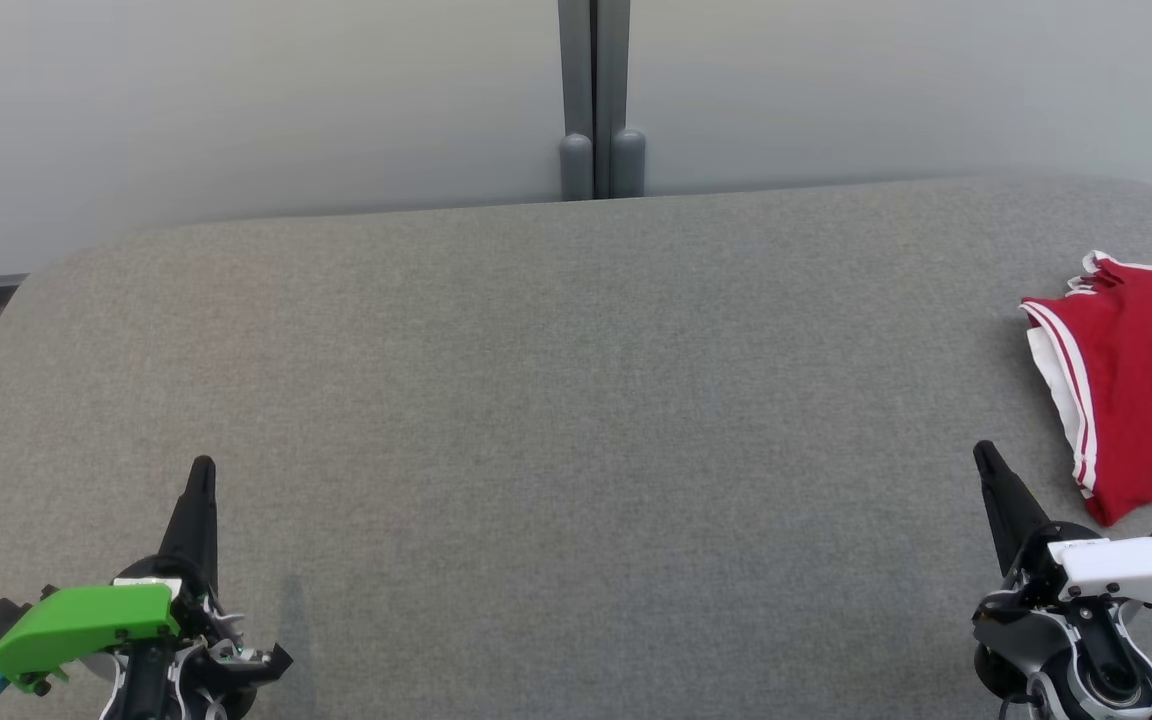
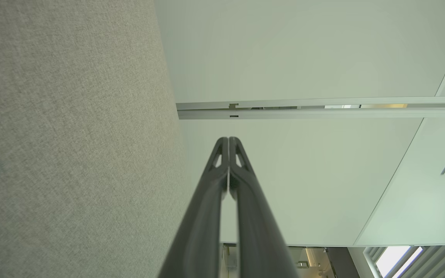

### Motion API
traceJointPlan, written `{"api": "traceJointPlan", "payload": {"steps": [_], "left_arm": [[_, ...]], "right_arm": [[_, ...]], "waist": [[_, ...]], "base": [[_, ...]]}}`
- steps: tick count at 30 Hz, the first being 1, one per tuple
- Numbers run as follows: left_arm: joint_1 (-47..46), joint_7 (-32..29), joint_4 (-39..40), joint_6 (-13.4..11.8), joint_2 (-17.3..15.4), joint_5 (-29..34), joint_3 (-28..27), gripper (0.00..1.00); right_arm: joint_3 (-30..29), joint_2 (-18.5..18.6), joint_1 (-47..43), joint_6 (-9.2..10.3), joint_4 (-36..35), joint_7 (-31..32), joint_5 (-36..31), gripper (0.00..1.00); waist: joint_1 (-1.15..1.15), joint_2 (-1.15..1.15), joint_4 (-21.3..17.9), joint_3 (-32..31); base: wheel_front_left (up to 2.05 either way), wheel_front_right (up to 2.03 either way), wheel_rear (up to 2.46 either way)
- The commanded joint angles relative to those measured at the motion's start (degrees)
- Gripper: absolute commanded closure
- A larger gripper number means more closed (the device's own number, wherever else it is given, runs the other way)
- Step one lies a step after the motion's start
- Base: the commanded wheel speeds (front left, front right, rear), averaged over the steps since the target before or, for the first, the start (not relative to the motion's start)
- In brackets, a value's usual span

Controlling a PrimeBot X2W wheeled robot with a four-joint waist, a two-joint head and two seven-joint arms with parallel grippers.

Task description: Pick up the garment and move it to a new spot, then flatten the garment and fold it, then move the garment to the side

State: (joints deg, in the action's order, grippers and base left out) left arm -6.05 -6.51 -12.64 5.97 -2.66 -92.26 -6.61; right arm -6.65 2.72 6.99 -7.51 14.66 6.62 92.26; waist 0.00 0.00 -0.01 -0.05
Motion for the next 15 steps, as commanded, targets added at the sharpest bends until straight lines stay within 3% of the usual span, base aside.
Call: {"api": "traceJointPlan", "payload": {"steps": [1, 15], "left_arm": [[-0.73, -0.29, 0.21, -0.17, -0.4, -0.16, -0.14, 1.0], [-0.73, -0.29, 0.21, -0.17, -0.4, -0.16, -0.14, 1.0]], "right_arm": [[-0.13, 0.3, -0.03, 0.04, -0.2, 0.21, 0.09, 1.0], [-0.13, 0.3, -0.04, 0.04, -0.2, 0.21, 0.09, 1.0]], "waist": [[0.0, 0.0, 0.0, 0.0], [0.0, 0.0, 0.0, 0.0]], "base": [[0.0, 0.0, 0.0], [0.0, 0.0, 0.0]]}}
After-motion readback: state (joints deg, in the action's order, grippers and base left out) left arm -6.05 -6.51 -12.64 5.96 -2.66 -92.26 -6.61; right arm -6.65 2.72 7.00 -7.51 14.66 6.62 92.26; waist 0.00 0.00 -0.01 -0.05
